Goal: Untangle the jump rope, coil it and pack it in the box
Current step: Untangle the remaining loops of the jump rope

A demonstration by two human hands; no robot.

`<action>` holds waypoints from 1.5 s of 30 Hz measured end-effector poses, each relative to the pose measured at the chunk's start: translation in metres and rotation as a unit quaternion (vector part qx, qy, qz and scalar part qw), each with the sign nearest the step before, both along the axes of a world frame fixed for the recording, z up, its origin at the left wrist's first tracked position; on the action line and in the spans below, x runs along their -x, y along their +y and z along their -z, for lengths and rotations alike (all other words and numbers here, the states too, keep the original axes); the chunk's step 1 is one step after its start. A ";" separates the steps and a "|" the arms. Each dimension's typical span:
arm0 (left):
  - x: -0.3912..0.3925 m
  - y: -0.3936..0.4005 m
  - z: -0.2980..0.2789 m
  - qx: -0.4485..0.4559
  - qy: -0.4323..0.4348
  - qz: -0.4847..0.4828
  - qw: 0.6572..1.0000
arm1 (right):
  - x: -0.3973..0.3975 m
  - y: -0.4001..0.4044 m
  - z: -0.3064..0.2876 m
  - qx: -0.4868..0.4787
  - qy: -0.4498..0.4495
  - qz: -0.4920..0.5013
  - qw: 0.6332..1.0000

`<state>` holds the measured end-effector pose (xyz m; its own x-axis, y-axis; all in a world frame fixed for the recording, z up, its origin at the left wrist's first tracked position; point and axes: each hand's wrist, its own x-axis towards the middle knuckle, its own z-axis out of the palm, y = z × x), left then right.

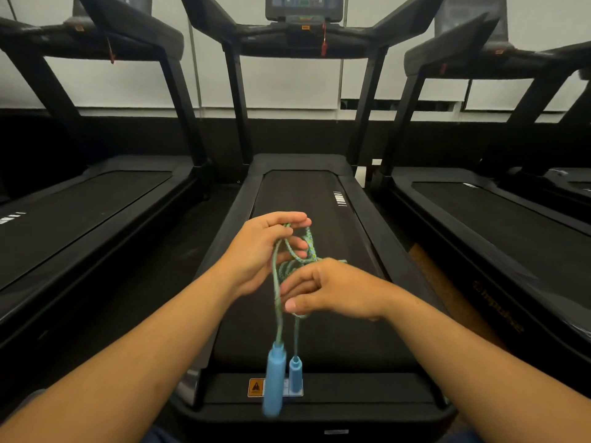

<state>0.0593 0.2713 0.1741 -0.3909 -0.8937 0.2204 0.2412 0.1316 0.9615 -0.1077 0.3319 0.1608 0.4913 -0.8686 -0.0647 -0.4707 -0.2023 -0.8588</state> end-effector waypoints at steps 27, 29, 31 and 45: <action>-0.006 0.007 0.000 0.291 -0.212 -0.226 0.905 | 0.014 -0.020 -0.010 0.042 -0.357 0.276 0.891; -0.006 0.021 -0.005 0.375 -0.223 -0.194 0.879 | 0.016 -0.019 -0.012 0.033 -0.383 0.286 0.878; -0.006 0.031 -0.004 0.415 -0.330 -0.129 0.838 | 0.018 -0.019 -0.014 0.020 -0.404 0.291 0.867; 0.005 0.014 0.010 0.181 -0.107 -0.088 0.974 | 0.012 -0.016 -0.015 0.028 -0.406 0.250 0.879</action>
<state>0.0542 0.2851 0.1638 -0.3104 -0.8296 0.4642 -0.0155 0.4926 0.8701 -0.1198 0.3161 0.1759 -0.0873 -0.9796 0.1809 0.2501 -0.1973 -0.9479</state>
